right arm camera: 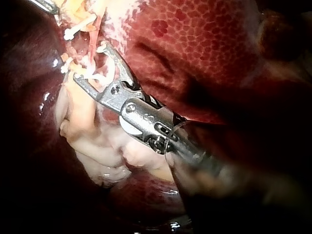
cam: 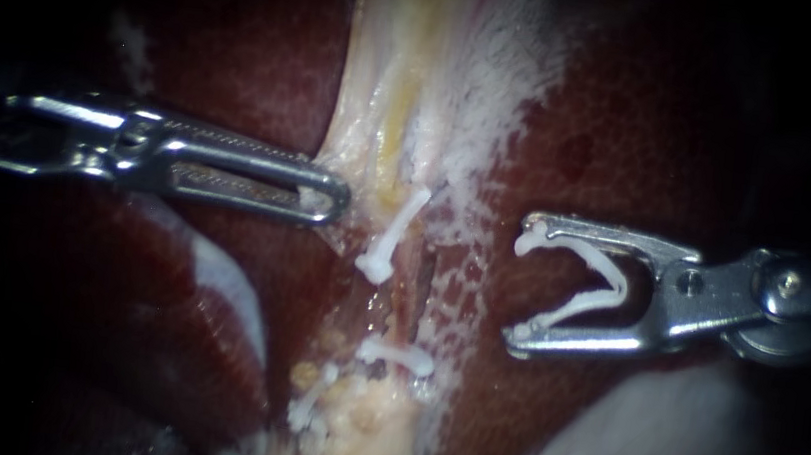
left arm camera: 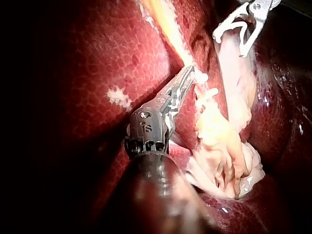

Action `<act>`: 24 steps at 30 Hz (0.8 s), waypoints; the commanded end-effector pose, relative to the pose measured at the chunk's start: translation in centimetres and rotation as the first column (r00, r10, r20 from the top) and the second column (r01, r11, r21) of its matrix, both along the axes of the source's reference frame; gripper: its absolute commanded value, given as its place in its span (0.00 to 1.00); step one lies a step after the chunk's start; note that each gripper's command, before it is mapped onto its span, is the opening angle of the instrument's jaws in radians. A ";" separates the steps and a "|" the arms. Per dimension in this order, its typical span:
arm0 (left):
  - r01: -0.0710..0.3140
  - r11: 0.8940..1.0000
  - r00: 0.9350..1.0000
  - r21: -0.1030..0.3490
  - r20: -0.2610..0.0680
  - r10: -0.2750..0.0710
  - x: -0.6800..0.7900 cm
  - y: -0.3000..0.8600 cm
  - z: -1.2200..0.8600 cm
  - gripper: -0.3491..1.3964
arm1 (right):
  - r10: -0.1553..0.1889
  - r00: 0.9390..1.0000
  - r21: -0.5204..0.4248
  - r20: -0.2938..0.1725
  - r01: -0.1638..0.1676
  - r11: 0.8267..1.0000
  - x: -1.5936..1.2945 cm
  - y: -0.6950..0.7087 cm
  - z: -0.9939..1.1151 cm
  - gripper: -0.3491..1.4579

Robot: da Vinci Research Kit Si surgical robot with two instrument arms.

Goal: Clipping second clip right tube

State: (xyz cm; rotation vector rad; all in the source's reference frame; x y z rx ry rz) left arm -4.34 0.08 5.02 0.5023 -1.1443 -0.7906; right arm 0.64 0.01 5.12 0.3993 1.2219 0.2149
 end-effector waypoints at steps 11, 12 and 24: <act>-0.001 1.000 1.000 0.008 0.003 0.001 0.12 0.11 -0.12 0.00 | 0.010 1.000 0.027 0.008 -0.010 1.000 0.13 -0.21 0.18 0.52; 0.003 1.000 1.000 0.009 0.001 -0.003 0.15 0.13 -0.16 0.00 | 0.015 1.000 0.040 0.012 -0.015 0.999 0.15 -0.24 0.21 0.52; 0.043 0.999 0.999 -0.010 0.010 -0.043 0.48 0.39 -0.84 0.00 | 0.071 0.995 0.225 0.063 -0.084 0.971 0.64 -0.64 0.63 0.52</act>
